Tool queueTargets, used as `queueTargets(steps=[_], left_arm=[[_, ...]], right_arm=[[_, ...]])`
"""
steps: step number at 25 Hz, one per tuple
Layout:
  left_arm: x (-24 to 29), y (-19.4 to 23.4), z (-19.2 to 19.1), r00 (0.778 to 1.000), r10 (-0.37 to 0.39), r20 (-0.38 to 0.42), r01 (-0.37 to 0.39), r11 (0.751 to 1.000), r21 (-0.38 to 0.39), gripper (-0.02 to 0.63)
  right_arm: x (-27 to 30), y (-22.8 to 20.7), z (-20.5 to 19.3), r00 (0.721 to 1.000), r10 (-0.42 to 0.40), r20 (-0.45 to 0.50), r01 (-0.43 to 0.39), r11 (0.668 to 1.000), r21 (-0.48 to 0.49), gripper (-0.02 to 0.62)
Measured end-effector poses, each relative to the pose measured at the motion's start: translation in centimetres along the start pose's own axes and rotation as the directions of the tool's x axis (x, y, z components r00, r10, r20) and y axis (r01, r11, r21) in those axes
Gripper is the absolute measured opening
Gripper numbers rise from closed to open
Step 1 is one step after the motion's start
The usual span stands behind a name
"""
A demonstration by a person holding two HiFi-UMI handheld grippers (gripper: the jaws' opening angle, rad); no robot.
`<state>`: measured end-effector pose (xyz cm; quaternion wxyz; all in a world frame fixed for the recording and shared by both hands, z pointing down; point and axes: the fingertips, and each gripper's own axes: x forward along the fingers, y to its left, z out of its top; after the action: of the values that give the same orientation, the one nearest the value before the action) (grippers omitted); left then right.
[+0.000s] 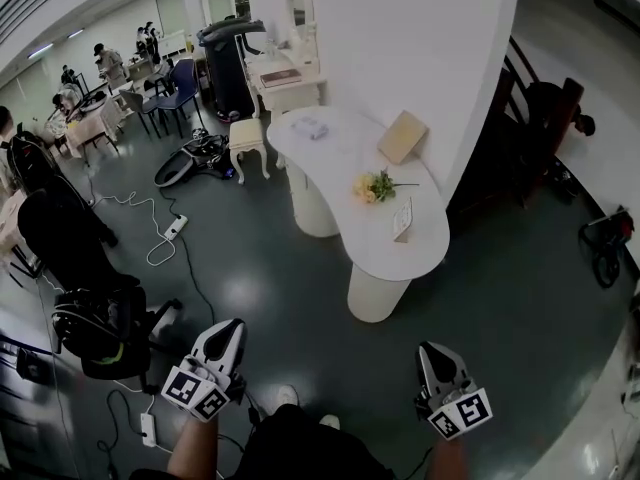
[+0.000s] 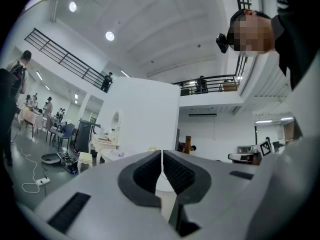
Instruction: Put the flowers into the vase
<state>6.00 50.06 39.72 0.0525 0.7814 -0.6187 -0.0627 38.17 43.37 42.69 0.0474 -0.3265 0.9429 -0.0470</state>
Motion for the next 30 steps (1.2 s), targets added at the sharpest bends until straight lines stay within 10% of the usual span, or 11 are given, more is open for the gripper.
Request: queueTargets(steps=[30], left_arm=[[23.6,8.7,-0.1,0.991,-0.13,0.012,0.13,0.991,-0.027,0.02]], right_arm=[[15.8,-13.5,2.8,0.998,-0.047,0.04,0.044,0.997,0.059,0.029]])
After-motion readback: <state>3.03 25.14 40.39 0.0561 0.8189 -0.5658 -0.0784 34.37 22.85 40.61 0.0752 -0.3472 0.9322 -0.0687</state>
